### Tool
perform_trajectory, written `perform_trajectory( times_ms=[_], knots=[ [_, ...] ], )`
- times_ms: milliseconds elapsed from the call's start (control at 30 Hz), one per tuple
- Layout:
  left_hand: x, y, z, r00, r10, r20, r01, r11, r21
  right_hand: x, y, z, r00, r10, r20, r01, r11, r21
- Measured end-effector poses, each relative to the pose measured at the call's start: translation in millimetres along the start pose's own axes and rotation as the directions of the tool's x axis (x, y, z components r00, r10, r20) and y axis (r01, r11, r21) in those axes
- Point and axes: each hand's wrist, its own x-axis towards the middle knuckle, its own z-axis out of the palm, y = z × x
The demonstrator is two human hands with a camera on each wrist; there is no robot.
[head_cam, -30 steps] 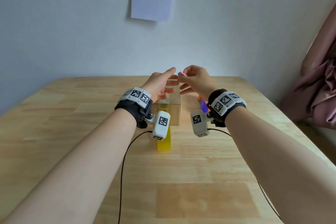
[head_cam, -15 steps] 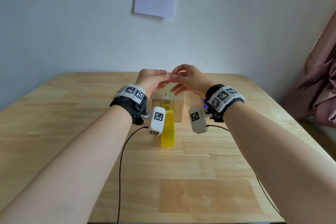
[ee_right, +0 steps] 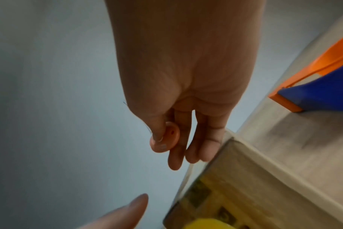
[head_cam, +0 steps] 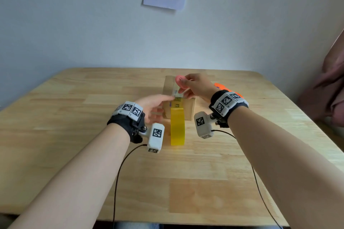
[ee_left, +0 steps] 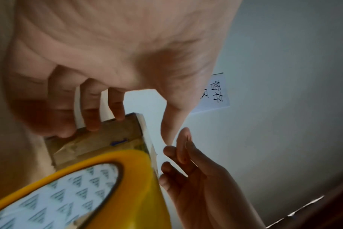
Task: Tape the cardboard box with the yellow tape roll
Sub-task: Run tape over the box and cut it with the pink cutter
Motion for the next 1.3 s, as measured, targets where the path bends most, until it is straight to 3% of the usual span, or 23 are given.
perform_trajectory(
  times_ms=[67, 133, 233, 500, 600, 800, 1100, 1167, 1300],
  knots=[
    [3, -9, 7, 0.993, -0.019, 0.116, 0.023, 0.999, -0.031, 1, 10, 4, 1.0, 0.002, 0.009, -0.002, 1.0, 0.027],
    [8, -17, 14, 0.982, 0.047, 0.186, -0.026, 0.993, -0.114, 1, 15, 4, 1.0, -0.013, 0.019, 0.012, 1.0, 0.025],
    [12, -26, 22, 0.971, 0.171, 0.169, -0.139, 0.972, -0.19, 1, 16, 1, 0.999, -0.008, 0.047, 0.007, 1.0, 0.008],
    [10, -29, 20, 0.938, 0.299, 0.177, -0.262, 0.943, -0.206, 2, 17, 3, 0.997, -0.012, 0.073, 0.011, 1.0, 0.009],
    [5, -28, 20, 0.936, 0.303, 0.18, -0.267, 0.943, -0.196, 1, 17, 5, 0.999, -0.01, 0.046, 0.01, 1.0, -0.008],
    [4, -42, 23, 0.942, 0.18, 0.283, -0.136, 0.976, -0.169, 2, 21, 5, 0.999, 0.007, 0.036, -0.007, 1.0, 0.017],
    [4, -45, 21, 0.933, 0.252, 0.258, -0.215, 0.963, -0.165, 0, 14, -1, 0.999, 0.0, 0.037, -0.002, 0.999, 0.052],
    [5, -44, 22, 0.939, 0.247, 0.241, -0.211, 0.963, -0.167, -3, 10, -5, 0.995, -0.046, 0.087, 0.047, 0.999, -0.005],
    [8, -45, 22, 0.941, 0.238, 0.242, -0.203, 0.965, -0.164, -10, 6, -9, 0.983, -0.105, 0.15, 0.146, 0.945, -0.291]
  ],
)
